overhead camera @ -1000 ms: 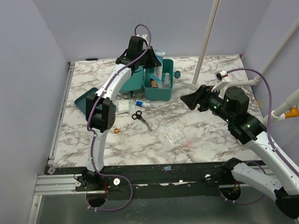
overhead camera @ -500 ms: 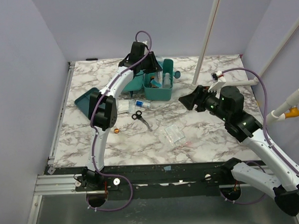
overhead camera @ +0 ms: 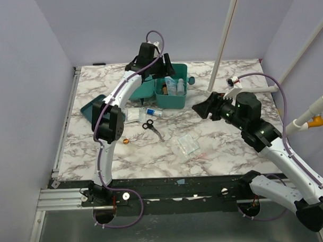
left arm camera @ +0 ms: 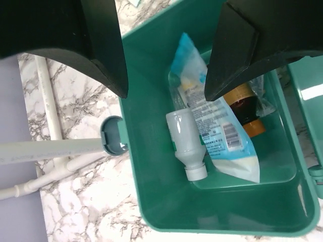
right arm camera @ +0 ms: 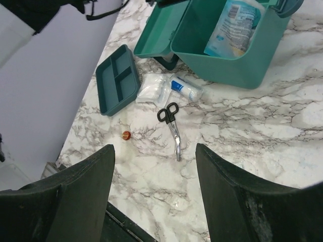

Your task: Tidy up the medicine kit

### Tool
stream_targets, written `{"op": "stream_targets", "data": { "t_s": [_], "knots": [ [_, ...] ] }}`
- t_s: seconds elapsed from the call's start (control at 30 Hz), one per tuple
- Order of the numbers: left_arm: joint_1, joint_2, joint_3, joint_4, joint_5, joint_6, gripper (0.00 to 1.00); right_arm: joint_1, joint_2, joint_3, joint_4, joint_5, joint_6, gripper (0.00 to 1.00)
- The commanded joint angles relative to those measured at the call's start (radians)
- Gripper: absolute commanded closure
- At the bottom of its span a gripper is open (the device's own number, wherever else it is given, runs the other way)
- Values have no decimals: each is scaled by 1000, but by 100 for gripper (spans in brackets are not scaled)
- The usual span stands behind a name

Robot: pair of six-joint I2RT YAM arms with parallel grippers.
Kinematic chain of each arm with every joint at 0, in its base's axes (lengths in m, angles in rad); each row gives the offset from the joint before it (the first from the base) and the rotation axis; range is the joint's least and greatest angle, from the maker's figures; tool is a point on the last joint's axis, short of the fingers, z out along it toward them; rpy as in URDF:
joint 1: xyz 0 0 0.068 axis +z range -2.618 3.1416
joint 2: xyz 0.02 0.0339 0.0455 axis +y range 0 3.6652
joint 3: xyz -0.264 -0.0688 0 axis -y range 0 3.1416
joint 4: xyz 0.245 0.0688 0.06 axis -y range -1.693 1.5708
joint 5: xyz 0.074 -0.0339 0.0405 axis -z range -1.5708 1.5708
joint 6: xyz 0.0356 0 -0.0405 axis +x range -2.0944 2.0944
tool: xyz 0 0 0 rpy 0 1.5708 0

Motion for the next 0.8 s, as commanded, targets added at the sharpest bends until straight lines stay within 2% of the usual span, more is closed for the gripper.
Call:
{"op": "stream_targets", "data": {
  "t_s": [0.0,0.4,0.77],
  "knots": [
    [0,-159,-49,-22,-49,79,36,3,27,28,-19,-37,-7,32],
    [0,-496,-297,-59,-160,218,32,4,191,81,-29,-154,-145,31],
    [0,-804,-643,-72,-206,234,32,12,405,241,-3,-41,-172,30]
  ]
}}
